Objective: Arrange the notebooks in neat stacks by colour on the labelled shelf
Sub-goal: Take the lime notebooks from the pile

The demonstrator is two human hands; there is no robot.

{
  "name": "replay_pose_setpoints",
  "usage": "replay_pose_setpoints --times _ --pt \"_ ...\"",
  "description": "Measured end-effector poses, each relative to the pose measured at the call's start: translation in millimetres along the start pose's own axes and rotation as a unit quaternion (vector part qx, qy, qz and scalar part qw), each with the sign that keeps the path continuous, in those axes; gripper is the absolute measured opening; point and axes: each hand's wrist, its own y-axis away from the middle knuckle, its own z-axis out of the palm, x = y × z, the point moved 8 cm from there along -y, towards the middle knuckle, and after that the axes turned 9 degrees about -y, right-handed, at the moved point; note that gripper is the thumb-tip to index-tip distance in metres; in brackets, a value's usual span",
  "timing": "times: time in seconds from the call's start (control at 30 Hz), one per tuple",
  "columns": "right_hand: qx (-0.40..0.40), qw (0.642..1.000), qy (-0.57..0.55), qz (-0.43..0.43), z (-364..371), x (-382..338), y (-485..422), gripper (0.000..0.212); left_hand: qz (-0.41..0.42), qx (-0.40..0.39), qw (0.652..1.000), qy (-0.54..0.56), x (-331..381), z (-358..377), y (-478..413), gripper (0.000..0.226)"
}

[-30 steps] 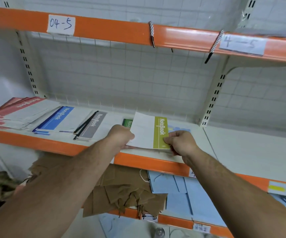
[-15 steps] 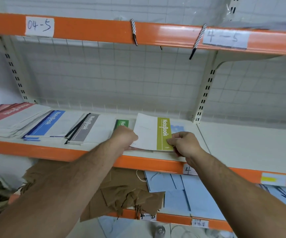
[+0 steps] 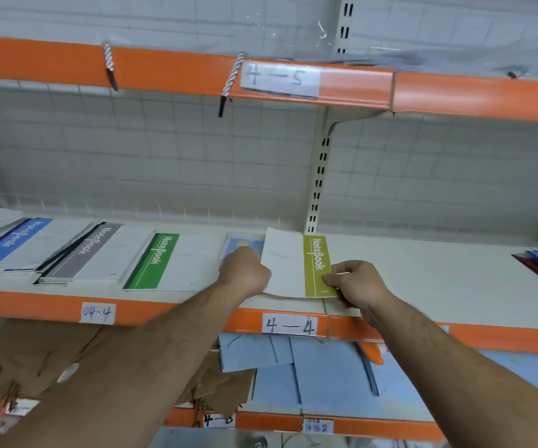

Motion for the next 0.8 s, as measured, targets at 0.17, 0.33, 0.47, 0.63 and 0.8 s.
replay_pose_setpoints --times 0.17,0.33,0.47,0.63,0.8 --pt "0.002 1.0 0.029 0.011 -46.3 11.5 -18.8 0.006 0.045 0.021 0.997 -0.056 46.1 35.7 1.9 0.033" --pt "0.01 0.999 0.029 0.033 -73.1 30.2 -41.8 0.005 0.056 0.01 0.993 -0.108 77.2 60.8 -0.9 0.017" --pt "0.011 0.995 0.091 0.032 -79.6 35.0 -54.1 0.009 0.058 -0.008 0.986 -0.154 87.7 78.3 -2.7 0.004" --pt "0.005 0.995 0.101 0.013 -80.4 32.7 -55.8 0.01 0.053 -0.013 0.981 -0.185 86.8 90.1 -8.4 0.009" --pt "0.008 0.994 0.108 0.006 -80.2 33.4 -57.8 0.009 0.046 -0.021 0.979 -0.197 84.0 97.6 -10.2 0.021"
